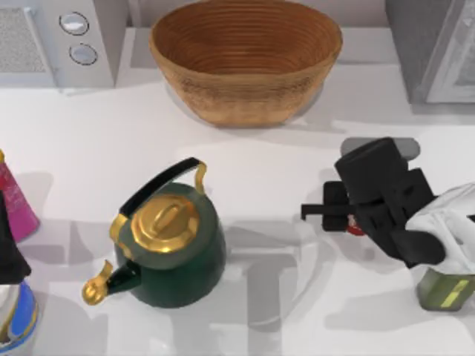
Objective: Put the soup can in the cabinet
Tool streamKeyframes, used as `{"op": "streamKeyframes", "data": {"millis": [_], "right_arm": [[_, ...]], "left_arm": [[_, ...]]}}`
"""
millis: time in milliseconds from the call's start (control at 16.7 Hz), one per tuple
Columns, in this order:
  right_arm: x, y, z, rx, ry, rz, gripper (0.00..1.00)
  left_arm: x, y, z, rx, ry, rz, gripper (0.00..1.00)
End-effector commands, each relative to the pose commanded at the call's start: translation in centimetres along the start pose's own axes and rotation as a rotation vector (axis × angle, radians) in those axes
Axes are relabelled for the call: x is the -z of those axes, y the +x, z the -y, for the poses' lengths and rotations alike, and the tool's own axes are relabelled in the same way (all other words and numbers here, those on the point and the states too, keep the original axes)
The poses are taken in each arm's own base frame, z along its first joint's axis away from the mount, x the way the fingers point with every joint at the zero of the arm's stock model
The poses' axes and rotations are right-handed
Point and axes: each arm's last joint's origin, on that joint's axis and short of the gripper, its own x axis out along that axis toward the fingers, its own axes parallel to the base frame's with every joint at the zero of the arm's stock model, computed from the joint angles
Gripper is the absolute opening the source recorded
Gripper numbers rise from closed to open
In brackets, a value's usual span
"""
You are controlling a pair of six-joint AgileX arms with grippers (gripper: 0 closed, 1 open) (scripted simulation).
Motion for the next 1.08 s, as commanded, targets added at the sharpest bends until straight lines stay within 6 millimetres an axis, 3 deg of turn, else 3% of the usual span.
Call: {"op": "streamKeyframes", "data": {"millis": [120,660,1080], "right_arm": [[0.0,0.0,0.0,0.0,0.0,0.0,0.0],[-0.2,-0.1,0.0,0.0,0.003,0.003,0.0],[-5.3,-3.7,-0.9,-0.008,0.01,0.019,0.0]], "left_arm": [[0.0,0.0,0.0,0.0,0.0,0.0,1.0],[0.0,0.0,0.0,0.0,0.0,0.0,1.0],[0.0,0.0,0.0,0.0,0.0,0.0,1.0]]}}
